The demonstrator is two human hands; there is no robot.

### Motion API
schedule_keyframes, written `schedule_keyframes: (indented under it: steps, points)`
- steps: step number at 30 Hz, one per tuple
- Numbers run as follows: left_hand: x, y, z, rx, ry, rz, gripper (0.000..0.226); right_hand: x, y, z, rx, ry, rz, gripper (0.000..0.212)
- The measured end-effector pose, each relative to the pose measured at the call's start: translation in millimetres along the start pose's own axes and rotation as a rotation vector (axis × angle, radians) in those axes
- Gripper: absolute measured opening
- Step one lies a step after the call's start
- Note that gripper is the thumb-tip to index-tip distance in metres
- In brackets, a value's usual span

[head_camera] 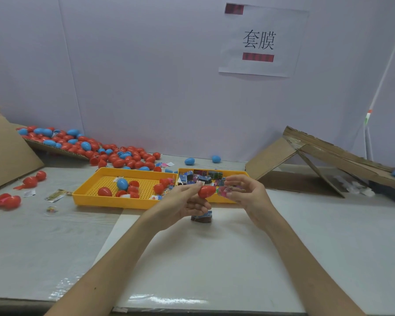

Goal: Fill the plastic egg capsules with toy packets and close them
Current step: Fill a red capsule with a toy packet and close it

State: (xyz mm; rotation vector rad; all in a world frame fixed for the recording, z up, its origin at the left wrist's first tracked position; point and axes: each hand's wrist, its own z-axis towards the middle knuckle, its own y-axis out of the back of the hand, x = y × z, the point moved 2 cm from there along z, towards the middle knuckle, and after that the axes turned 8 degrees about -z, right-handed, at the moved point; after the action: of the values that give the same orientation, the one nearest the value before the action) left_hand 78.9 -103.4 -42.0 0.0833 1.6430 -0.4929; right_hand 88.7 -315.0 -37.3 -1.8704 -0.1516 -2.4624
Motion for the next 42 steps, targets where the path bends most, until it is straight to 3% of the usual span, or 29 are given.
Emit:
schedule_keyframes:
  steps: [6,12,22,42]
  points:
    - [2,-2,-1,0.005,0.025,-0.007,0.061,3,-3,-2,0.018,0.032,0.009,0.039]
    - [6,-3,0,0.032,0.058,-0.011,0.047,2,-6,-2,0.054,0.049,-0.004,0.037]
    - [12,-5,0,0.088,0.150,-0.004,0.045,2,-9,-4,0.084,0.057,-0.080,0.033]
    - [13,-6,-2,0.136,0.143,-0.004,0.037,12,-16,-12,0.119,0.100,-0.219,0.035]
